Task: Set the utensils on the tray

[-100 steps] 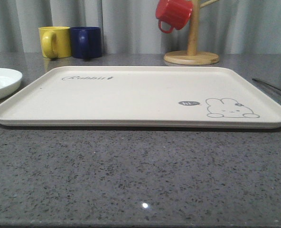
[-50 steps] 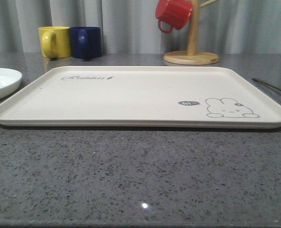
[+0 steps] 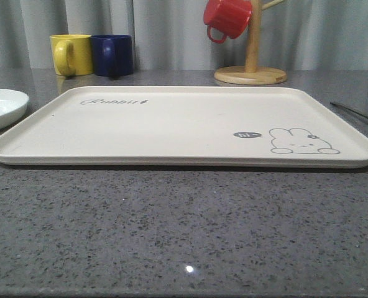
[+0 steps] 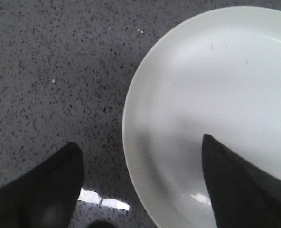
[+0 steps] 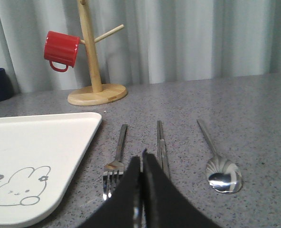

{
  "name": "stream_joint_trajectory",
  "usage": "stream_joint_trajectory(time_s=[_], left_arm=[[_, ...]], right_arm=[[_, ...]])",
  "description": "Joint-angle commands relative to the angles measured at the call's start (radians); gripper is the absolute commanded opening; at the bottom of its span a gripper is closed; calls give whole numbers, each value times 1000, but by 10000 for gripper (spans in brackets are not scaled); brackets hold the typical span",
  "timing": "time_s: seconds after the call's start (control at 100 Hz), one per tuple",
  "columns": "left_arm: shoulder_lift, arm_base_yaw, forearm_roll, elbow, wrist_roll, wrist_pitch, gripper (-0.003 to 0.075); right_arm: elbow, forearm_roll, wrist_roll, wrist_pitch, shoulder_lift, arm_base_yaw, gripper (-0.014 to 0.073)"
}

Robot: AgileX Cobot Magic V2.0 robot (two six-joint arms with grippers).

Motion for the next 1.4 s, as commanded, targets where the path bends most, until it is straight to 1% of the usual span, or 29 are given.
stream_joint_trajectory(time_s=[0.0, 0.21, 0.51, 0.58, 0.62, 0.67, 0.7, 0.72, 0.77, 0.79, 0.82, 0.84, 0.98, 1.1, 1.39], left_arm=[[17, 19, 5, -62, 2, -45, 497], [100, 50, 1, -85, 4, -37, 497], [167, 50, -19, -85, 21, -37, 496], [173, 50, -23, -85, 23, -37, 482], [173, 50, -23, -85, 23, -37, 445], [173, 50, -23, -85, 25, -37, 375], [173, 50, -23, -85, 25, -37, 307], [173, 50, -23, -85, 25, -37, 276], [173, 50, -23, -85, 25, -37, 142], [173, 50, -23, -85, 27, -37, 107], [173, 50, -23, -85, 29, -37, 21], [173, 50, -23, -85, 31, -37, -20], [164, 63, -26, -85, 45, -37, -11], [122, 89, -62, -90, 78, -22, -11], [-41, 163, -304, -151, 255, 44, -11]], right_arm=[[-18, 0, -10, -81, -24, -5, -68], [-18, 0, -10, -81, -24, -5, -68], [-18, 0, -10, -81, -24, -5, -68], [-18, 0, -10, -81, -24, -5, -68], [-18, 0, -10, -81, -24, -5, -68], [-18, 0, -10, -81, -24, -5, -68], [-18, 0, -10, -81, -24, -5, -68], [-18, 0, -10, -81, -24, -5, -68], [-18, 0, -10, -81, -24, -5, -68], [-18, 0, -10, -81, -24, -5, -68], [-18, 0, -10, -81, -24, -5, -68], [-18, 0, -10, -81, -24, -5, -68], [-18, 0, -10, -81, -24, -5, -68], [-18, 0, -10, -81, -24, -5, -68], [-18, 0, -10, -81, -24, -5, -68]])
